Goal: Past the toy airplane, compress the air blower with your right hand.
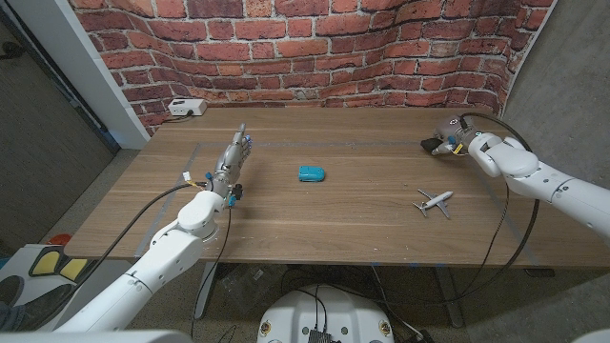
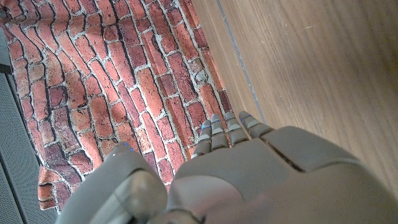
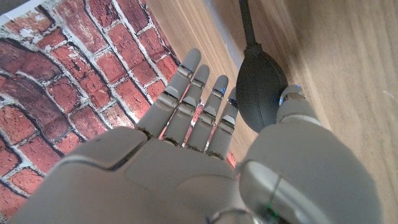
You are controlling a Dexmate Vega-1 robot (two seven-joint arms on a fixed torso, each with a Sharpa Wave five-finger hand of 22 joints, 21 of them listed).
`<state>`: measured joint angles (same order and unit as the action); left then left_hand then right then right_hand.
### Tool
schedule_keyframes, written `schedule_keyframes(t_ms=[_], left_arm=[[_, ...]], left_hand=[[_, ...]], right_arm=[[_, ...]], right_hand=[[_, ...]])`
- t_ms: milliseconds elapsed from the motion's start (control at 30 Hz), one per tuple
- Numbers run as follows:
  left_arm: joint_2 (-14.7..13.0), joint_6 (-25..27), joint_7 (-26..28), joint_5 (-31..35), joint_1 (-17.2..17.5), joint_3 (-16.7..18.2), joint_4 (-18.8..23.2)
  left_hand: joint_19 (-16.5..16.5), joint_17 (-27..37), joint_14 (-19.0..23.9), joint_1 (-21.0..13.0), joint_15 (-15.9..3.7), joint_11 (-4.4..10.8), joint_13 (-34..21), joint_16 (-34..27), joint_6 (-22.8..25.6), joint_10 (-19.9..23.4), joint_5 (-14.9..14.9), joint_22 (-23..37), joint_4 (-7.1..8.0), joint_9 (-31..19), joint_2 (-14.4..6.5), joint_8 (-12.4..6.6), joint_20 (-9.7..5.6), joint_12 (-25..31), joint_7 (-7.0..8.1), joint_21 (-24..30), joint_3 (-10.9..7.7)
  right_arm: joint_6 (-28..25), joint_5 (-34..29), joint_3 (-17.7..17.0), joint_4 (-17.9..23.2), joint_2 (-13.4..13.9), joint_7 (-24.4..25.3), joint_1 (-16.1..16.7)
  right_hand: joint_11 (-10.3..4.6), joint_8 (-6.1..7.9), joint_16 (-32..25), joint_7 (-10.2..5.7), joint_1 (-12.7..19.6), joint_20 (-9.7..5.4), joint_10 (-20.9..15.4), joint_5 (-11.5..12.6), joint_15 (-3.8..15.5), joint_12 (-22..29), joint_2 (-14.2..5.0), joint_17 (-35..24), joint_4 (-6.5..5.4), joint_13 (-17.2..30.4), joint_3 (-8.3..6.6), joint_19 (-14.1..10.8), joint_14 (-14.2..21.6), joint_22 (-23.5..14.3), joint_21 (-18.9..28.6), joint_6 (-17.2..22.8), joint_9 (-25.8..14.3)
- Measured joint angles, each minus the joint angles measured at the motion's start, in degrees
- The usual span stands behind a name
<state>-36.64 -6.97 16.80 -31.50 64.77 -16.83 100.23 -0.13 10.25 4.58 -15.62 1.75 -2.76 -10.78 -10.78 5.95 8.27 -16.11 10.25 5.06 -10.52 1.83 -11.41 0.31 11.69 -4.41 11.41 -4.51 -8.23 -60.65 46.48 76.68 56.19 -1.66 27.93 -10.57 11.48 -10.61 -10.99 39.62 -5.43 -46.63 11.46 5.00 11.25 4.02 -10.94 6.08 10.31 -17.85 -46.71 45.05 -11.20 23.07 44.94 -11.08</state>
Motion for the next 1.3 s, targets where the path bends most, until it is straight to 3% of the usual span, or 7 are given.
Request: schedule_keyframes(t_ms=[900,1133,1300], left_arm=[[-0.3,1.1,-0.8,-0.6,-0.5,-0.3,-0.2],[0.1,1.1,-1.2,-0.7,-1.0,-0.7,-1.0],[0.2,1.0,-1.4,-0.8,-1.4,-1.0,-1.5]], left_hand=[[-0.2,0.0,-0.4,0.2,0.19,0.21,0.0,0.0,0.0,-0.2,0.0,0.0,-0.16,0.0,-1.0,0.0,0.21,0.0,0.0,0.0,0.16],[-0.2,0.0,-0.4,-0.4,0.19,0.21,0.0,0.0,0.0,-0.2,0.0,0.0,-0.16,0.0,-0.4,0.0,0.21,0.0,0.0,0.0,0.15],[-0.2,0.0,-0.4,-0.4,0.2,0.21,0.0,0.0,0.0,-0.2,0.0,0.0,-0.16,0.0,-0.4,0.0,0.21,0.0,0.0,0.0,0.15]], right_arm=[[-1.9,-0.7,2.4,-1.4,-0.7,-1.7,-1.2],[-2.5,-1.0,2.5,-0.9,-0.5,-2.2,-1.2],[-2.8,-1.0,2.5,-0.5,-0.3,-2.6,-1.1]], right_hand=[[0.19,-1.12,0.5,0.67,-0.4,0.56,5.3,0.2,-0.62,-0.9,-0.34,0.0,0.32,0.0,0.31,2.0,-2.9,0.0,-0.9,-5.6,0.0],[0.39,-1.11,0.4,0.95,-1.2,0.61,6.8,0.2,-1.03,-0.9,-0.02,0.0,0.23,0.0,0.71,2.7,-3.9,0.0,-1.3,-6.9,0.0],[0.8,-1.32,0.4,1.59,-2.1,0.91,9.1,0.2,-1.14,-0.9,0.94,0.0,-0.08,0.0,1.36,3.8,-5.7,0.3,-1.9,-10.0,0.0]])
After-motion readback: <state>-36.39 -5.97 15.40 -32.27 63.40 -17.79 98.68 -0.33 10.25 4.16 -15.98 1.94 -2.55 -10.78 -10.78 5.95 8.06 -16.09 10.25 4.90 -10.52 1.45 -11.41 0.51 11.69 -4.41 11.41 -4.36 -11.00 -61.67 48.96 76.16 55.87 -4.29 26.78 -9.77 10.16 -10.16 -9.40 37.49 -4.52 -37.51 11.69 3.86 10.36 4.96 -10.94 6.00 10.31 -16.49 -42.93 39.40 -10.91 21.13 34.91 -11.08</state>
